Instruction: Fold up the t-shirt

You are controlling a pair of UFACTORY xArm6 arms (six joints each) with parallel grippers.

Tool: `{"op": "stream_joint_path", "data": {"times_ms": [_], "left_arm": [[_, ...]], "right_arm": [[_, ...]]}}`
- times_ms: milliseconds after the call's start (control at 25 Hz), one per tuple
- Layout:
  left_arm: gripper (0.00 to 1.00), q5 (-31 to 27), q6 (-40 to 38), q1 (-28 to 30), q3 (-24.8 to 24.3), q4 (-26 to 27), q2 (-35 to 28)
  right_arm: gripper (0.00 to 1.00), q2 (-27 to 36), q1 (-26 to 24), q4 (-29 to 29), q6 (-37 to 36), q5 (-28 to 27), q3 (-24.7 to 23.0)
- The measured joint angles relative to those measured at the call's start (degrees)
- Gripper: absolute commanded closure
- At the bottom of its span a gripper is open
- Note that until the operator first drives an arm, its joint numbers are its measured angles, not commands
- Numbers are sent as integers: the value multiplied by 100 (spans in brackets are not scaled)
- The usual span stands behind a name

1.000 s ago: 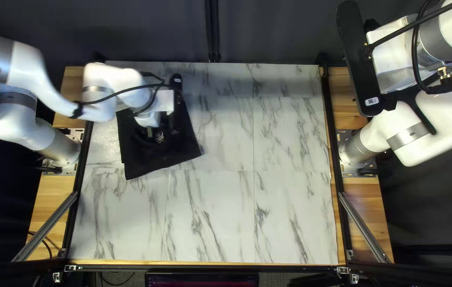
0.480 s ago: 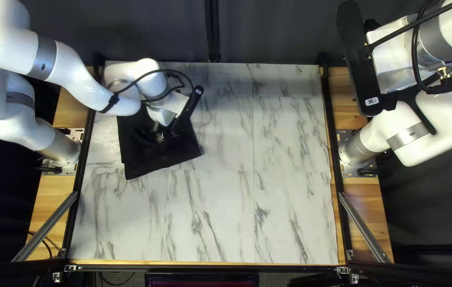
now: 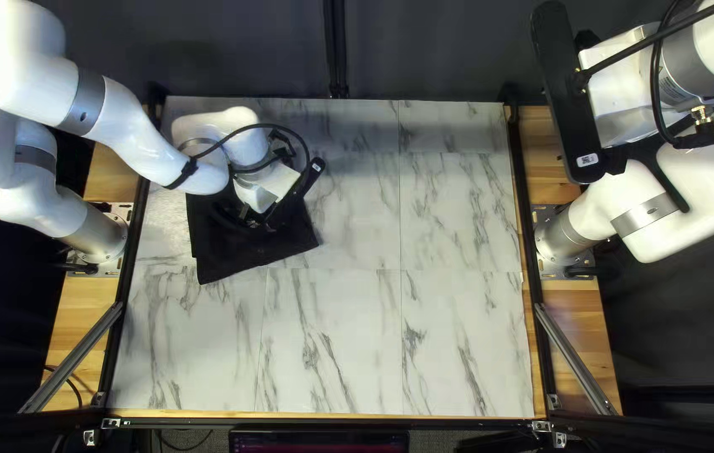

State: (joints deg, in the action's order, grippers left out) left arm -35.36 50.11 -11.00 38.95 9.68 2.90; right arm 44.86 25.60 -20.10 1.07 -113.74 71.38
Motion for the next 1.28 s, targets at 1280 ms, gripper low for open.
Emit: {"op": "stream_joint_path", "data": {"times_ms": [1280], "left_arm": [[100, -1986, -2549, 633, -129, -1779, -2093]], "right_arm": [[0, 0, 0, 0, 0, 0, 0]]}}
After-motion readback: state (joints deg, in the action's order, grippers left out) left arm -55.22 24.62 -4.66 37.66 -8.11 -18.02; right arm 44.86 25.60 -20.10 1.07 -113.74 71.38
